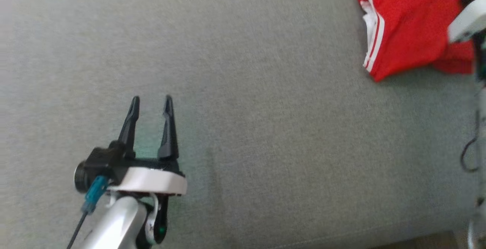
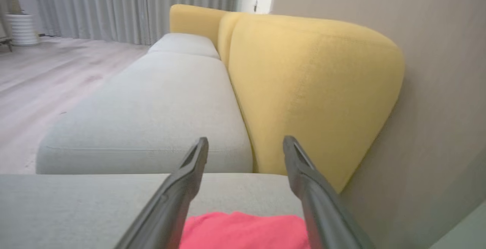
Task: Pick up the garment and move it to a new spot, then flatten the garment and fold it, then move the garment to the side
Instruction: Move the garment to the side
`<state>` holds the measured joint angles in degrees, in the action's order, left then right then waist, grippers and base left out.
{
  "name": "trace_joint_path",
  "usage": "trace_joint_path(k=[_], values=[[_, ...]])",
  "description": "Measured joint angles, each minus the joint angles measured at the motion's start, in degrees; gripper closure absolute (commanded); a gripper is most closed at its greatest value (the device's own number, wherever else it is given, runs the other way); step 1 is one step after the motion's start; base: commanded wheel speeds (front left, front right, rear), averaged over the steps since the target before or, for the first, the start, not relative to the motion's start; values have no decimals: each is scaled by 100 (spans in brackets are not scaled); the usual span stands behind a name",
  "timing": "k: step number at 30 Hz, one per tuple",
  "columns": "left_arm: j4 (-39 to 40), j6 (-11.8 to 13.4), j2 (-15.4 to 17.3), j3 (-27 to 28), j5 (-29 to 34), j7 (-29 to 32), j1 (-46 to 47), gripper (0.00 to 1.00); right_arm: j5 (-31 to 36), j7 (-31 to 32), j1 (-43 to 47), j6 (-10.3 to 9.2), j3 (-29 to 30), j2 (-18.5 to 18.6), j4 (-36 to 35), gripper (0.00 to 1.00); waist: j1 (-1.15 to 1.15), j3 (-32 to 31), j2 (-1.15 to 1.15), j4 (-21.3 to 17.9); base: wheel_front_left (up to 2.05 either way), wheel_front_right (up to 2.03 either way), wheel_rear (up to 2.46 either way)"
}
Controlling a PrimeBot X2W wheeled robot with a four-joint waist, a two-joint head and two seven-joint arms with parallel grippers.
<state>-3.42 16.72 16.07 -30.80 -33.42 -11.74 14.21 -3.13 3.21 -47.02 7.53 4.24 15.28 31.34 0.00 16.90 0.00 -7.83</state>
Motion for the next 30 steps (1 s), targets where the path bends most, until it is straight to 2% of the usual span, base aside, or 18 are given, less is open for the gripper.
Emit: trace_joint_path(k=[9,13,14,18,22,30], values=[[-192,101,3,435,-199,-156,-560,0,132,-190,1237,0,-20,-638,-890,0,-1,-678,0,350,0,0,0],[-222,149,9,539,-258,-204,-864,0,188,-292,2073,0,-3,-1005,-1321,0,-1,-968,0,537,0,0,0],[-253,152,7,576,-259,-205,-1032,0,194,-335,2559,0,-13,-1105,-1515,0,-1,-1100,0,634,0,0,0],[-336,144,5,609,-300,-223,-1317,0,167,-348,3545,0,-36,-1218,-1833,0,-1,-1308,0,826,0,0,0],[-409,105,-11,567,-338,-230,-1488,0,-238,-435,4340,0,-180,-1250,-2120,0,-1,-1459,0,982,0,0,0],[-575,34,-42,378,-339,-194,-1584,0,-544,-532,5014,0,-281,-1267,-2448,0,0,-1606,0,1043,0,0,0]])
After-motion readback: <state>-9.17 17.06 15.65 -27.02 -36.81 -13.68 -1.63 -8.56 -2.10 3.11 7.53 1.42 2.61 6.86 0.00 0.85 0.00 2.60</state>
